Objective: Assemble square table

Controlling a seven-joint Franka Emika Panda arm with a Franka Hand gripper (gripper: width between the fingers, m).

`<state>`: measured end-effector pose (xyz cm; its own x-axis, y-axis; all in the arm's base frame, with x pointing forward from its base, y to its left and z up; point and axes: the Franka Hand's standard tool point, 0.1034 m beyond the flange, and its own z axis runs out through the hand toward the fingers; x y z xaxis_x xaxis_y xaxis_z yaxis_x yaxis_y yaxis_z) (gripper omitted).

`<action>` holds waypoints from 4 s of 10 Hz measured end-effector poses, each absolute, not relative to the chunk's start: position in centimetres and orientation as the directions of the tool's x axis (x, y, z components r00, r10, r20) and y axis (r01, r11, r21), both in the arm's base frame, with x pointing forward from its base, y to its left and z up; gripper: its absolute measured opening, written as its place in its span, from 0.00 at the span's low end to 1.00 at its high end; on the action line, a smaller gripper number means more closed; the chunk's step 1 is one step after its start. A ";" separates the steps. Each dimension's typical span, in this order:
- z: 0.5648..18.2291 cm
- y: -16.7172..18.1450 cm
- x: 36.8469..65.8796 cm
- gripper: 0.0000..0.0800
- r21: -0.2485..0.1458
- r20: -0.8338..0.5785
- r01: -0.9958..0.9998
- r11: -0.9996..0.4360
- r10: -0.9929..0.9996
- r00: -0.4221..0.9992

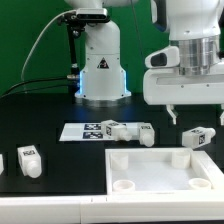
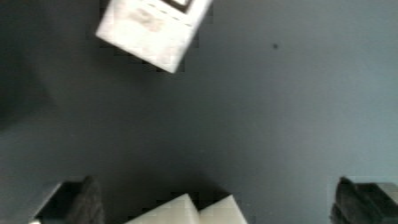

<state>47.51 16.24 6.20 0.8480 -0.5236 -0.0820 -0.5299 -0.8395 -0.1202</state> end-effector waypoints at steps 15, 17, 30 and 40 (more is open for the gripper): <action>4.0 13.9 46.8 0.81 -0.159 -0.747 -0.588 -0.793 -0.293 0.596; 3.9 13.3 46.5 0.81 -0.146 -0.787 -0.601 -0.786 -0.275 0.552; 2.0 15.5 43.2 0.81 -0.051 -0.871 -0.682 -0.730 -0.302 0.389; 3.4 14.8 44.4 0.36 -0.061 -0.866 -0.708 -0.704 -0.315 0.388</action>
Offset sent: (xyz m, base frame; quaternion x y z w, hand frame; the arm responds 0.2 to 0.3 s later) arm 0.0000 0.0000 0.0000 0.0000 -0.0650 0.0000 0.9979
